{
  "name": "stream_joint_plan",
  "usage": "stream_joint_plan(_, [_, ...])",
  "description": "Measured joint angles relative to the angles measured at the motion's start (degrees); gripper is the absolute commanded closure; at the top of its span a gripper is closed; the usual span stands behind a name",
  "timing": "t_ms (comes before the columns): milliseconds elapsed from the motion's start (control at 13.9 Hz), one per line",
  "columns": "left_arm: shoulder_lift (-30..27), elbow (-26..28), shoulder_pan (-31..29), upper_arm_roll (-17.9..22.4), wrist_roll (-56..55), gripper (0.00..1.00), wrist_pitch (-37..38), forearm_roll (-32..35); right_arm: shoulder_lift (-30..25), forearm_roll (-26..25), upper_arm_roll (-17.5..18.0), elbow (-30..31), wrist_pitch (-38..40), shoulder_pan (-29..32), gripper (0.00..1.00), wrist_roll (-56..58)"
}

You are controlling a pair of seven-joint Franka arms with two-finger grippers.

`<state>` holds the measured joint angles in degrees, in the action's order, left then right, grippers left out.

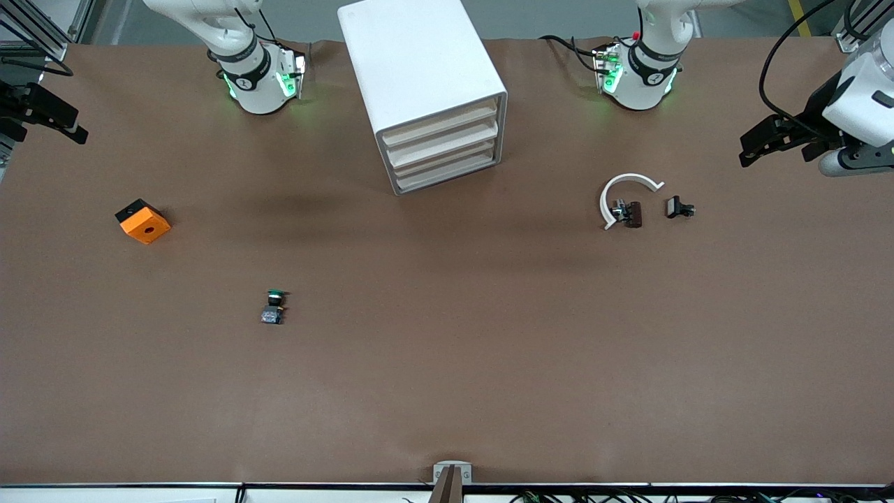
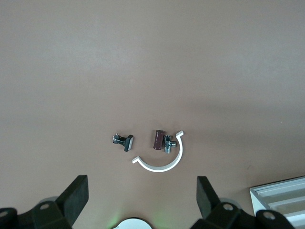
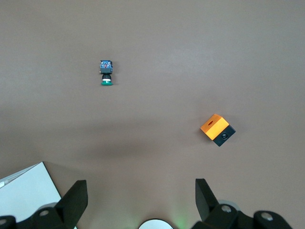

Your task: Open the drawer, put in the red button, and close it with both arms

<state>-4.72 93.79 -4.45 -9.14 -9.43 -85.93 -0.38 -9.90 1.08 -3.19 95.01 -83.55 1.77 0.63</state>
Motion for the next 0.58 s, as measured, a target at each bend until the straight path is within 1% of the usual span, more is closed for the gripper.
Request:
stream_joint_plan(360, [0.2, 0.0, -0.3, 0.0, 0.0, 0.00, 0.0, 0.0, 0.0, 0.0, -0.3, 0.0, 0.0, 0.0, 0.00, 0.0])
stream_joint_plan(576, [1.4, -1.1, -0.3, 0.0, 0.0, 0.00, 0.0, 0.0, 0.0, 0.0, -0.3, 0.0, 0.0, 0.0, 0.00, 0.0])
